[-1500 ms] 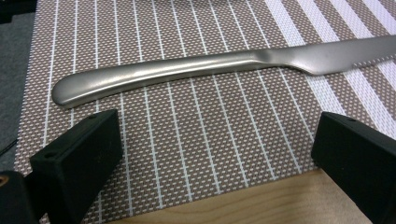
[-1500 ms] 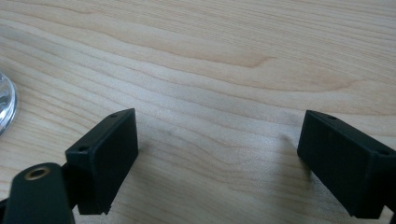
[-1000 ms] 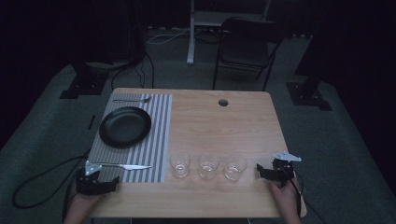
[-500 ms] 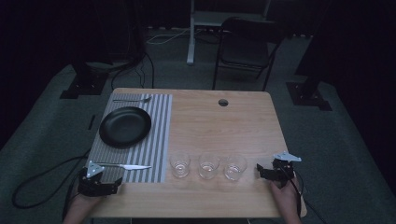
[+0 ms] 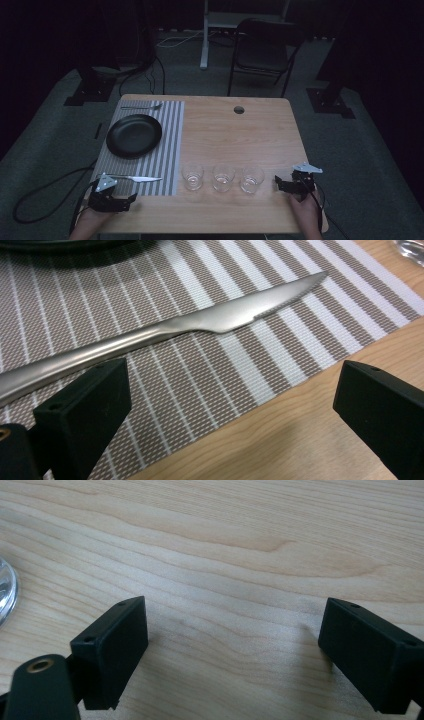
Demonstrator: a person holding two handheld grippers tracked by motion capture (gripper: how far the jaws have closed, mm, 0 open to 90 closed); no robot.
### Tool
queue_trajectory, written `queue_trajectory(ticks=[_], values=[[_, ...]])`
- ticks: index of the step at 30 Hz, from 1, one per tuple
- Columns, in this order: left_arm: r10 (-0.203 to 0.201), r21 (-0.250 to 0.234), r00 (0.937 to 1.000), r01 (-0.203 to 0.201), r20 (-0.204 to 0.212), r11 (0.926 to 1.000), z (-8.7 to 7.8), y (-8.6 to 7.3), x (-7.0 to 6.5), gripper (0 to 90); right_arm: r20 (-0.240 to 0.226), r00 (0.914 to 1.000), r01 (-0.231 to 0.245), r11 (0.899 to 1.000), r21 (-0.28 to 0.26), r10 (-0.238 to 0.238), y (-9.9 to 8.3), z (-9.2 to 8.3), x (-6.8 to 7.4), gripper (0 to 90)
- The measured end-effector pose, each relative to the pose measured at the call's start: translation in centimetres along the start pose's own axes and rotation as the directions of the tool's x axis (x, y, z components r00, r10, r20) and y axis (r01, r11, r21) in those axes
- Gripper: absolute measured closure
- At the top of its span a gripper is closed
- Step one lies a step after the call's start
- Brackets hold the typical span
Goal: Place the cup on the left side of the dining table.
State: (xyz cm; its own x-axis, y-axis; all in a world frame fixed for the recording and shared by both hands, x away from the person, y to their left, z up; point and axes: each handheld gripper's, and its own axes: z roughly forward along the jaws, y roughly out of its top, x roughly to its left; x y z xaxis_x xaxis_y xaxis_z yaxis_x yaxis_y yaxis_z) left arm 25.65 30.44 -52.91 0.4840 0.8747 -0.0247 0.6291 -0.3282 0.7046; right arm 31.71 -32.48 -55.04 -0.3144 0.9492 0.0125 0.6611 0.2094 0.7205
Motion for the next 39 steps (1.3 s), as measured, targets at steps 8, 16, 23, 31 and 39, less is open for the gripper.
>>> queue_trajectory(ticks=[8,16,23,31,39], values=[[0.030,-0.012,0.9984,-0.029,0.047,0.9995,0.4,0.8,-0.9,2.6,0.000,1.0000,0.000,1.000,0.000,0.000,0.0,0.0,0.0,11.9],[0.055,-0.025,0.9952,-0.053,0.081,0.9983,0.6,1.8,-1.6,2.6,0.000,1.0000,0.000,1.000,0.000,0.000,0.0,0.0,0.0,11.9],[0.092,-0.039,0.9891,-0.088,0.115,0.9954,0.7,3.0,-2.4,2.6,0.000,1.0000,-0.001,1.000,0.000,0.001,0.0,0.0,0.0,11.9],[0.131,-0.057,0.9797,-0.123,0.152,0.9907,0.6,4.4,-3.2,2.7,0.000,1.0000,0.000,1.000,0.000,0.000,0.0,0.0,0.0,11.9],[0.186,-0.077,0.9647,-0.175,0.186,0.9816,0.6,6.0,-4.5,2.7,0.000,1.0000,0.000,1.000,0.000,0.000,0.0,0.0,0.0,11.9]])
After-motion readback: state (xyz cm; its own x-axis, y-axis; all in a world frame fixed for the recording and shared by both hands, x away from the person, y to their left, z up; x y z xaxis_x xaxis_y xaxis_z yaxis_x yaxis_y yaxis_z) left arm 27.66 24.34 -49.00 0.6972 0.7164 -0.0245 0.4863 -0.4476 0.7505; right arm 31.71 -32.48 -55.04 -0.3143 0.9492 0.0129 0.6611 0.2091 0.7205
